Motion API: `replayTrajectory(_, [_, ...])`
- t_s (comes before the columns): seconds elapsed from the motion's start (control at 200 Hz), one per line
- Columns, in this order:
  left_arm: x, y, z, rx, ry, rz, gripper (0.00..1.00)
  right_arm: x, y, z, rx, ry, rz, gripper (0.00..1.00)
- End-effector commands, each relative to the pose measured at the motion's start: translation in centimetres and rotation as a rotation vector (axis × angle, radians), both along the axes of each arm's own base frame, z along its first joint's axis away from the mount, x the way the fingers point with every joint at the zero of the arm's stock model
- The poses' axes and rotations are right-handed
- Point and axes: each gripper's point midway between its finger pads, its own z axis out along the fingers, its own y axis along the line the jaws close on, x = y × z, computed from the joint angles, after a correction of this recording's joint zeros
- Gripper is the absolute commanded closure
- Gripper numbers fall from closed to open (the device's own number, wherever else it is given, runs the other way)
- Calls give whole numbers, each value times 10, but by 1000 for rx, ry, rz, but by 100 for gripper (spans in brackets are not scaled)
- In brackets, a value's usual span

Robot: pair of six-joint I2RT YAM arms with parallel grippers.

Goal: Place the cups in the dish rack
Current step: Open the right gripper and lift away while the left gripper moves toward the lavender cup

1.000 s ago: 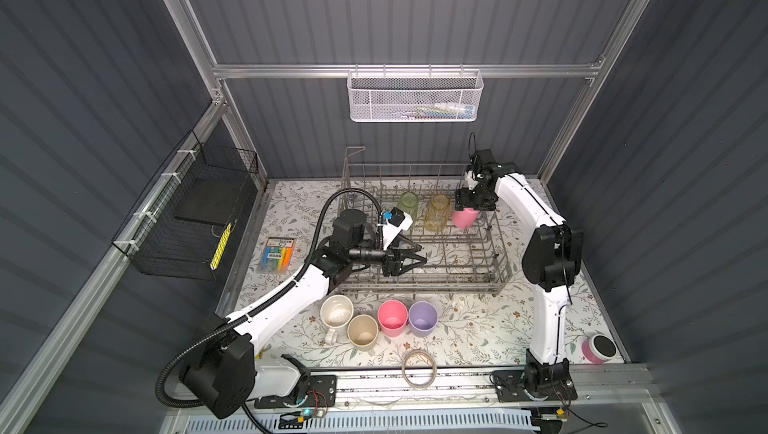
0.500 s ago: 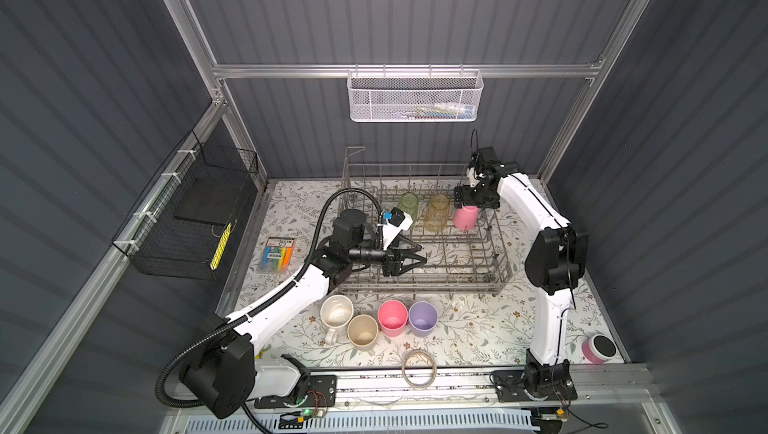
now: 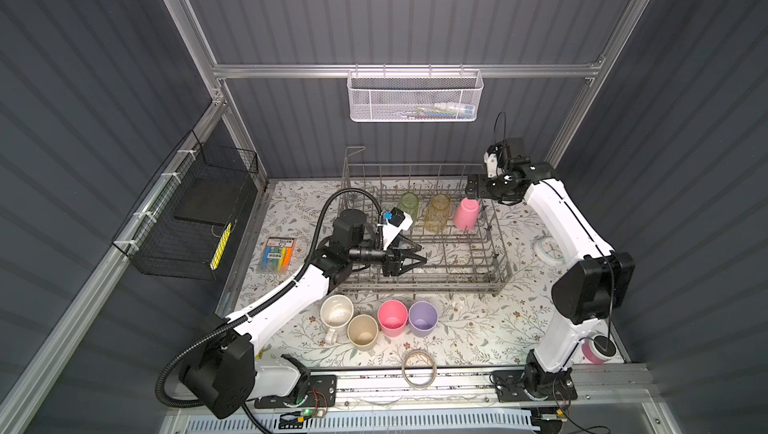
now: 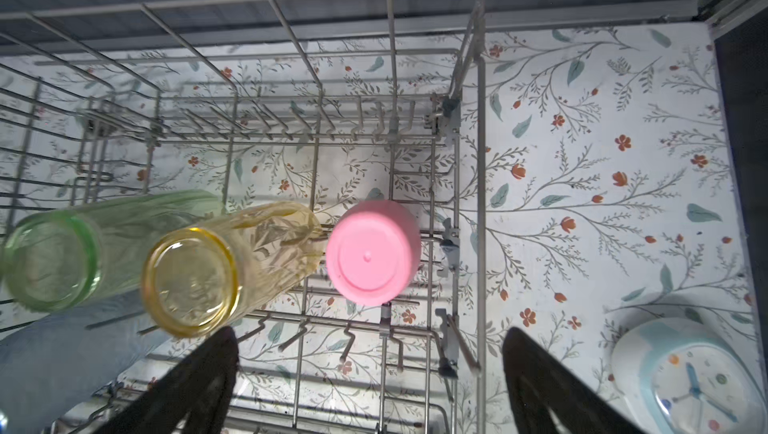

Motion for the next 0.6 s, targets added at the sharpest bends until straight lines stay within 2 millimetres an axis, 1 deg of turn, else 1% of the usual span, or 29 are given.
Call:
replayTrajectory(0.0, [-4, 1, 14, 17, -51, -2, 47, -13, 17, 29, 126, -107, 58, 1])
replayTrajectory(0.03, [-6, 1, 13, 36, -62, 5, 47, -21, 20, 38, 153, -134, 72, 1])
replayTrajectory(0.13, [-14, -4, 7, 125, -117, 21, 46, -44, 26, 50, 211, -192, 112, 1])
replayTrajectory(0.205, [-22, -9, 0, 199, -150, 22, 46, -63, 26, 60, 239, -250, 130, 2])
replayTrajectory(0.285, [-31, -14, -7, 259, -171, 16, 46, -83, 24, 66, 261, -304, 139, 1])
replayTrajectory(0.415, [-42, -18, -10, 301, -199, 19, 46, -107, 16, 65, 263, -365, 127, 1])
replayTrajectory(0.445, [-45, -18, -11, 313, -209, 23, 46, -109, 13, 58, 252, -359, 120, 1])
replayTrajectory(0.455, [-46, -18, -11, 316, -213, 24, 46, -114, 12, 65, 252, -381, 120, 1])
replayTrajectory(0.47, [-47, -19, -13, 322, -217, 24, 46, -117, 10, 65, 248, -386, 118, 1])
replayTrajectory(0.535, [-53, -19, -16, 356, -235, 28, 46, -123, 5, 59, 233, -382, 99, 1])
replayTrajectory(0.595, [-58, -19, -25, 404, -249, 30, 46, -126, 3, 51, 227, -368, 92, 1])
